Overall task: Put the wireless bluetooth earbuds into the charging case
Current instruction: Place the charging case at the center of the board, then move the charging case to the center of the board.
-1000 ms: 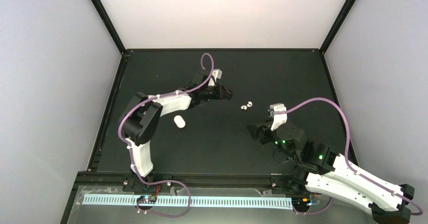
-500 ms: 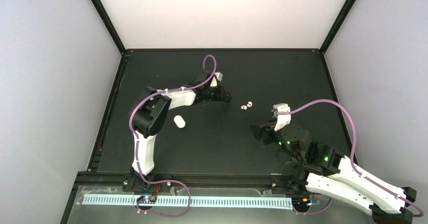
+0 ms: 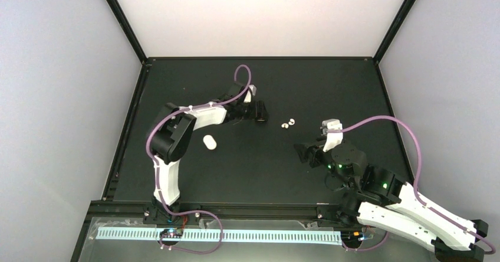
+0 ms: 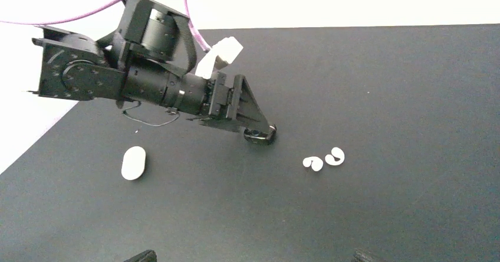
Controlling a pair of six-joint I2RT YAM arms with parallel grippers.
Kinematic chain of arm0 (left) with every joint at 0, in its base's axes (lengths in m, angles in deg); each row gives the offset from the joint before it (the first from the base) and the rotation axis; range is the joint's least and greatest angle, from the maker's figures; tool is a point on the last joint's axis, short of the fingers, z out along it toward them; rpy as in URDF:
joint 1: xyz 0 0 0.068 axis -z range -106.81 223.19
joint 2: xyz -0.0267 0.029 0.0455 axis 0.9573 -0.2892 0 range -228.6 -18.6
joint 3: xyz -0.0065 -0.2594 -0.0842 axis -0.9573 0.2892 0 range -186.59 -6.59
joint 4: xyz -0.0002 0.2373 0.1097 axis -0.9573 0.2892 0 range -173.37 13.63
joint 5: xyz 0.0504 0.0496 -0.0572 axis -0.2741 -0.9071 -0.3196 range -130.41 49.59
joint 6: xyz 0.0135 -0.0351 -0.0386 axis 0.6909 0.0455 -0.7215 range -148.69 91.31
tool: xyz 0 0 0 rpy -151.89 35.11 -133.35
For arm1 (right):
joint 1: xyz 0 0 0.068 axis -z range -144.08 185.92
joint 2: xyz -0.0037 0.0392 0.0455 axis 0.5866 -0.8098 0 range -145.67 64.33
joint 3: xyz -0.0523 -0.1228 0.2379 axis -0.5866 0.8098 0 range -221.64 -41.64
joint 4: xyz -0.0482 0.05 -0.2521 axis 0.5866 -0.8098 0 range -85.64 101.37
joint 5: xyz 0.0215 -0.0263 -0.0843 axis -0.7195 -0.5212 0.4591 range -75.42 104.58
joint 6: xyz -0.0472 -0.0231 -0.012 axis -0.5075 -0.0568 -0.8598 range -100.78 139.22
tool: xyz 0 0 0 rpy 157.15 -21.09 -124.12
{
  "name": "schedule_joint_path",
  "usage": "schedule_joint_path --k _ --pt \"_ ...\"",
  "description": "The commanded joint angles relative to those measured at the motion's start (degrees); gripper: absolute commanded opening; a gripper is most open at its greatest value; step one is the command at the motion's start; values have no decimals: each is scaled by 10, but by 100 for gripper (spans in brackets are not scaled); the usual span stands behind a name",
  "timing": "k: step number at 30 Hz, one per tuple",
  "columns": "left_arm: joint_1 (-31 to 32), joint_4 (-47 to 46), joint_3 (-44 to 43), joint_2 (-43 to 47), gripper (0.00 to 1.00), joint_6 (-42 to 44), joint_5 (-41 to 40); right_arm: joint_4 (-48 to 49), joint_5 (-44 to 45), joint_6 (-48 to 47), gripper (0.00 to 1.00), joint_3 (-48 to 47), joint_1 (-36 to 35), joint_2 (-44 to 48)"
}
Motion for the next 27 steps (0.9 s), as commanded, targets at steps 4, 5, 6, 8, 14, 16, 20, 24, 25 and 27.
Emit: schedule_joint_path --k 4,5,6,8,14,16,20,24,25,27 --pt "-13 80 66 136 99 18 -102 -15 13 -4 86 -15 -1 10" --pt "-14 90 82 167 99 17 -120 -13 11 -3 86 -13 -1 9" --pt "-14 103 98 196 99 16 -138 -10 9 -2 86 -11 -1 7" --pt "-14 139 128 261 99 11 -189 0 2 -1 86 -4 -1 3" --pt "-44 207 267 447 99 18 -287 33 -27 -4 86 13 -1 -26" --pt "-74 192 316 485 99 1 -277 50 -36 -7 86 18 -1 -39" --pt "-125 189 349 483 99 -17 -236 78 -59 -14 86 11 -1 -80" --pt "-142 200 326 410 99 -9 -202 85 -86 -15 86 -5 -1 -115" --pt "-145 203 315 384 99 -10 -193 86 -92 -14 86 -9 -1 -122" --pt "-148 200 298 336 98 -13 -178 85 -104 -9 86 -13 -1 -131"
